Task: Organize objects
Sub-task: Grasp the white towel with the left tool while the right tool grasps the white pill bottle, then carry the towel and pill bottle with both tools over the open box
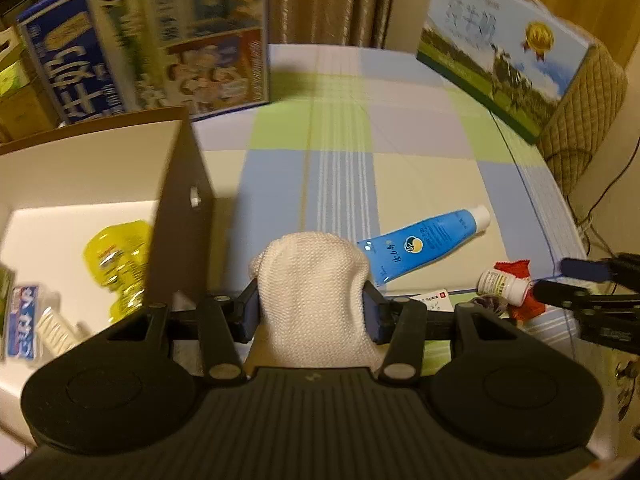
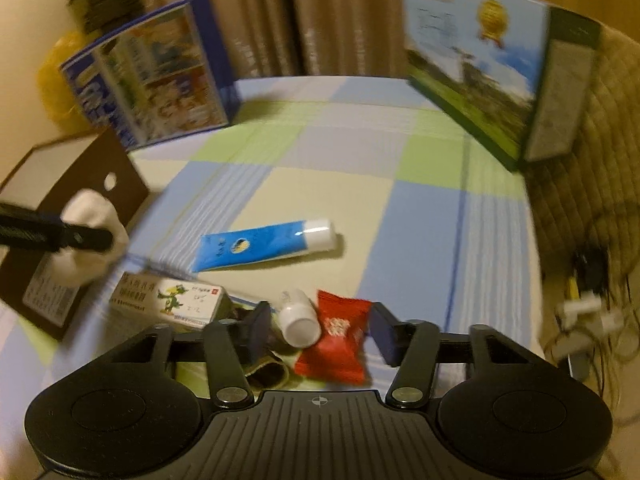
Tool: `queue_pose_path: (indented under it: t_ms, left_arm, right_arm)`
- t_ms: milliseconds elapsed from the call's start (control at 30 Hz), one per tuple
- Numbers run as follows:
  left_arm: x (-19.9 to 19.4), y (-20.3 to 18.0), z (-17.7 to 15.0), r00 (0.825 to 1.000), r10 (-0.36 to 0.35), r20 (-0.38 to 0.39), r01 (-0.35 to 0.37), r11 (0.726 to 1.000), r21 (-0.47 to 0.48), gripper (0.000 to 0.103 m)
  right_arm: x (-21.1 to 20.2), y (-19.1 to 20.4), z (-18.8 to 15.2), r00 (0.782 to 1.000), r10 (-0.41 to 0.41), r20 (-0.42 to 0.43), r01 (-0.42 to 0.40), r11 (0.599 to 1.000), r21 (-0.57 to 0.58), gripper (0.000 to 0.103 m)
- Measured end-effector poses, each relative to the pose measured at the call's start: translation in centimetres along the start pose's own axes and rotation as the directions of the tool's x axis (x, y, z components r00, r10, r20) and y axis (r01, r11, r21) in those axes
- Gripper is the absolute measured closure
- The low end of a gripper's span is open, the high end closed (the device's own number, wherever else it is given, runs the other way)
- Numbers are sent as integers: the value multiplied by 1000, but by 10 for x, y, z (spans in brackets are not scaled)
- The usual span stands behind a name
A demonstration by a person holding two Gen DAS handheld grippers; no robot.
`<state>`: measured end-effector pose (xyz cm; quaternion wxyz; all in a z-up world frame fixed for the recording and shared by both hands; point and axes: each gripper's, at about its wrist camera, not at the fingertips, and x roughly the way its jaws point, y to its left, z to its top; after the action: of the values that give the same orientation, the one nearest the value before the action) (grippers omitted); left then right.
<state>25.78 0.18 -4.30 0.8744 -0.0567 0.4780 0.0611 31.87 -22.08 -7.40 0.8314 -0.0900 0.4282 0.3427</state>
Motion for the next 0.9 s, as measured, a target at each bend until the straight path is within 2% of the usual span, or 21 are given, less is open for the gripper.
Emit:
queue_pose_path:
  t_ms: [333,533,667,733,900]
  left_arm:
    - [-42,25,-4,998,25,58,-20,997,-79,58]
    - [-59,38,-9,996,41,77,-32,993,-113,58]
    - [-67,41,-12,996,35,87,-23,991,-132,58]
    - [-73,43,-14,995,32,97,-18,991,-135,58]
    - [-88,47,-16,991,33,131,-14,990,-140,58]
  right_arm:
    - [44,13,3,997,27,-78,-37,991,-128,74]
    - [55,20,4,995,19,-99,-36,985,-171,75]
    - [64,28,1,992,-17,-128,-13,973,-228,79]
    - [63,28,-1,993,-25,-113,-1,974,-225,79]
    - [40,22,5,999,26,-45,-31,993,-117,79]
